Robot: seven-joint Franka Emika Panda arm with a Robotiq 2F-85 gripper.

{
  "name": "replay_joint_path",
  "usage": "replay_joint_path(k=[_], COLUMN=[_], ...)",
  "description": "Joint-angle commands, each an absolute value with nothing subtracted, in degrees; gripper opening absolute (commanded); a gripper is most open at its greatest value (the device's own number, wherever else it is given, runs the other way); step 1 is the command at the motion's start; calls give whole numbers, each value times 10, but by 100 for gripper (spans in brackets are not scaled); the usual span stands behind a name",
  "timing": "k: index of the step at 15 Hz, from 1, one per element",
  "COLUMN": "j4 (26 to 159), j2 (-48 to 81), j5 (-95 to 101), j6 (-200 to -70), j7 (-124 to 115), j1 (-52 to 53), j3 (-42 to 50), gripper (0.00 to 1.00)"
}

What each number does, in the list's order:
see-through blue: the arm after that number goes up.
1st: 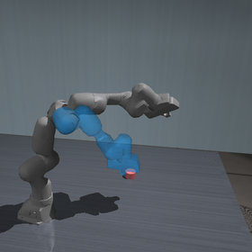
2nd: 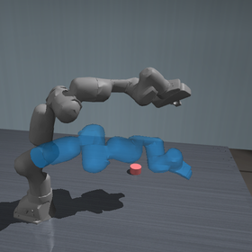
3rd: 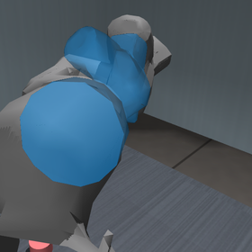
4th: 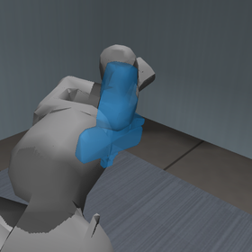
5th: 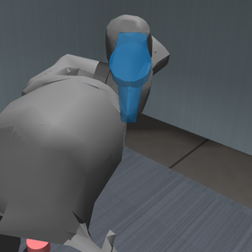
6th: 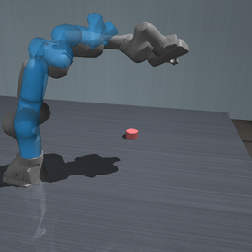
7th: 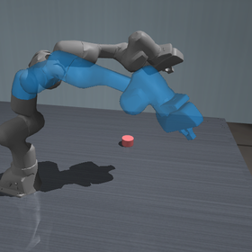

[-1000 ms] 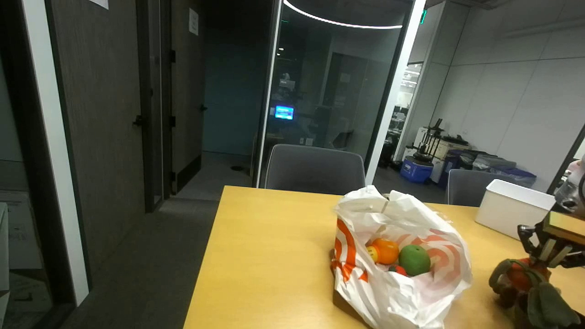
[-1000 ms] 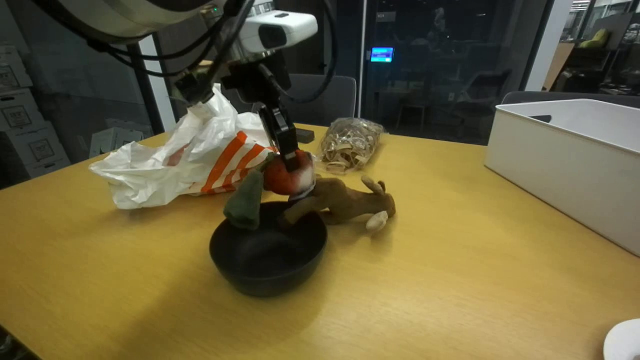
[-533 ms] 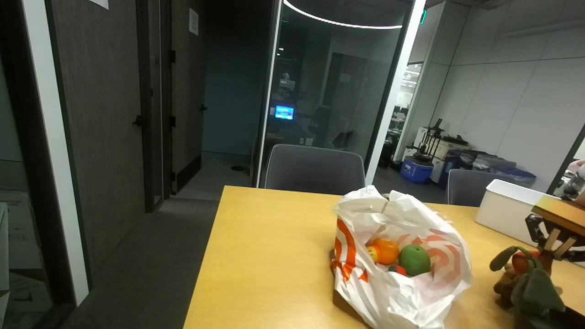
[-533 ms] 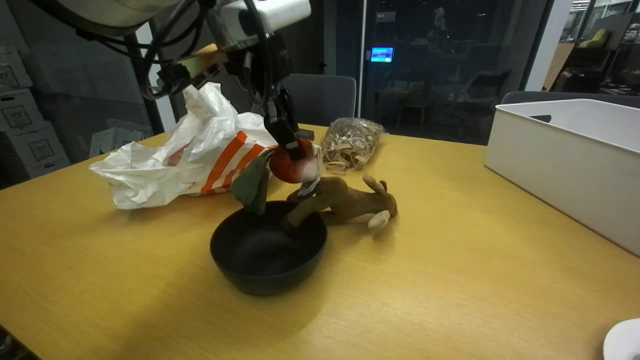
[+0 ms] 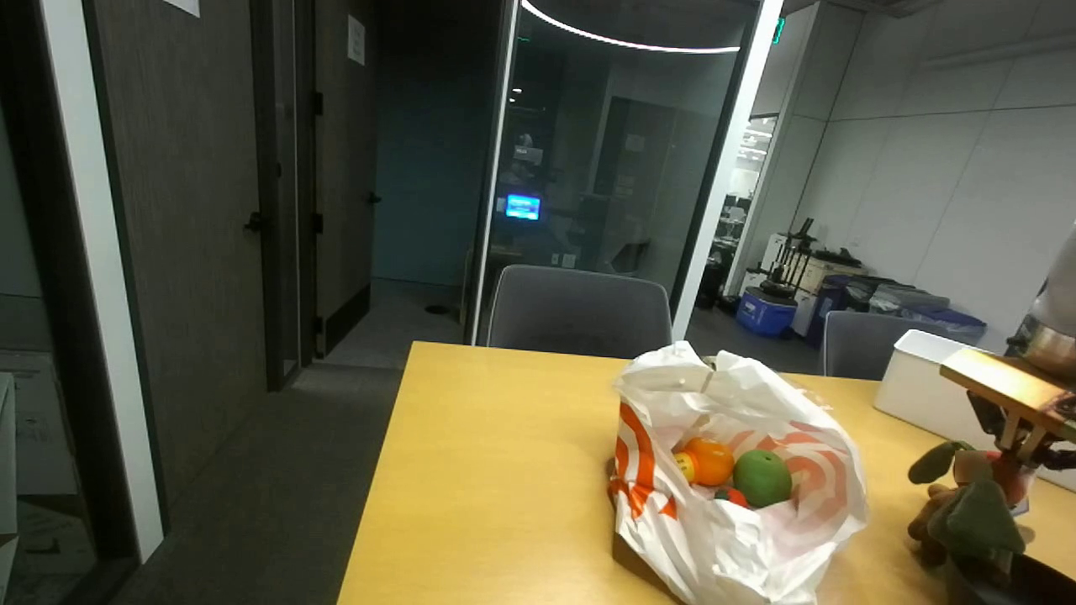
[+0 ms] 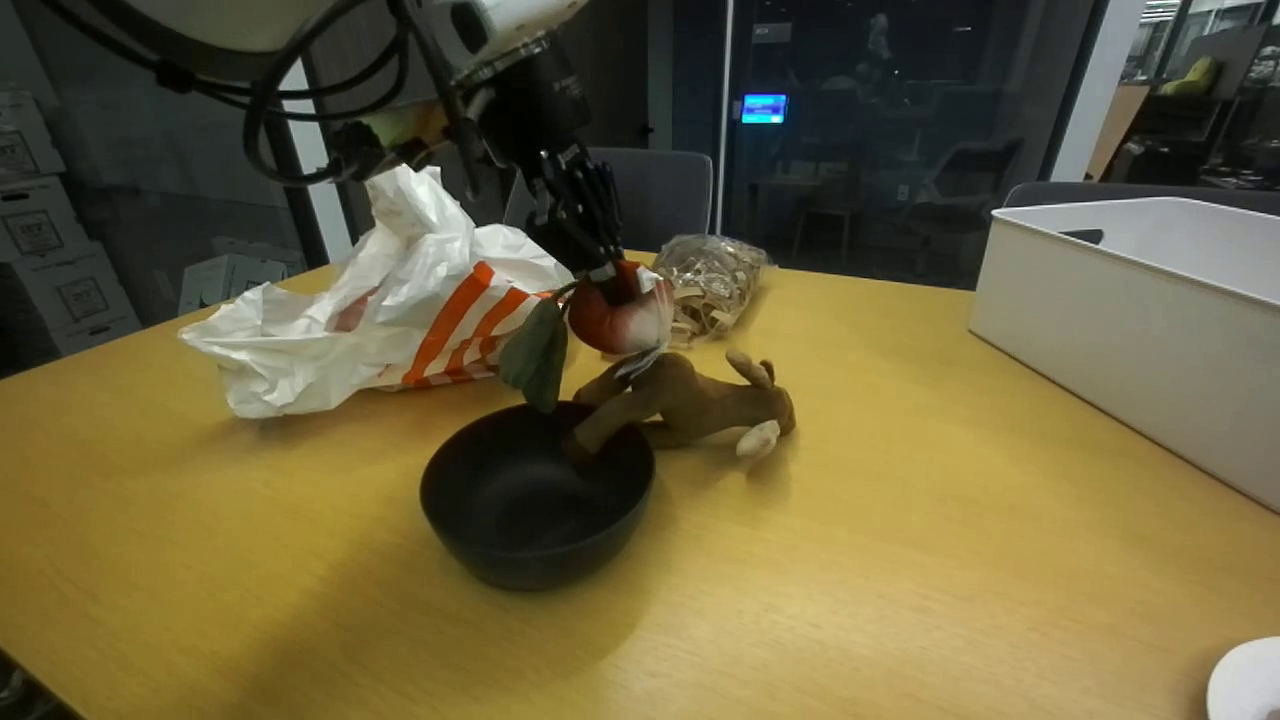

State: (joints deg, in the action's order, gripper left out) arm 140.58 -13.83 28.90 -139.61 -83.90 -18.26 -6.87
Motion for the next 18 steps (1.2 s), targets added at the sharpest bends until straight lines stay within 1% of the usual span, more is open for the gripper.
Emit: replay_joint_path(k=[1, 7, 8, 9, 13, 14, 16, 17, 18], j4=[1347, 1291, 1281, 1276, 1265, 1271, 1279, 1290, 1303], j2=[-78, -11, -2, 4, 6, -5, -24, -41, -58], j5=[333, 285, 285, 284, 275, 269, 271, 276, 276], j6=[-1341, -1338, -1326, -1322, -1311, -1319, -1327, -1340, -1361], j7=[-935, -990, -1001, -1009, -1021, -1016, -1004, -988, -955], j1=[-158, -97, -90, -83, -63, -61, -57, -55, -53], j3=[-72, -33, -28, -22, -1, 3, 8, 8, 8], gripper=[5, 5, 33, 34, 63, 72, 85, 94, 99])
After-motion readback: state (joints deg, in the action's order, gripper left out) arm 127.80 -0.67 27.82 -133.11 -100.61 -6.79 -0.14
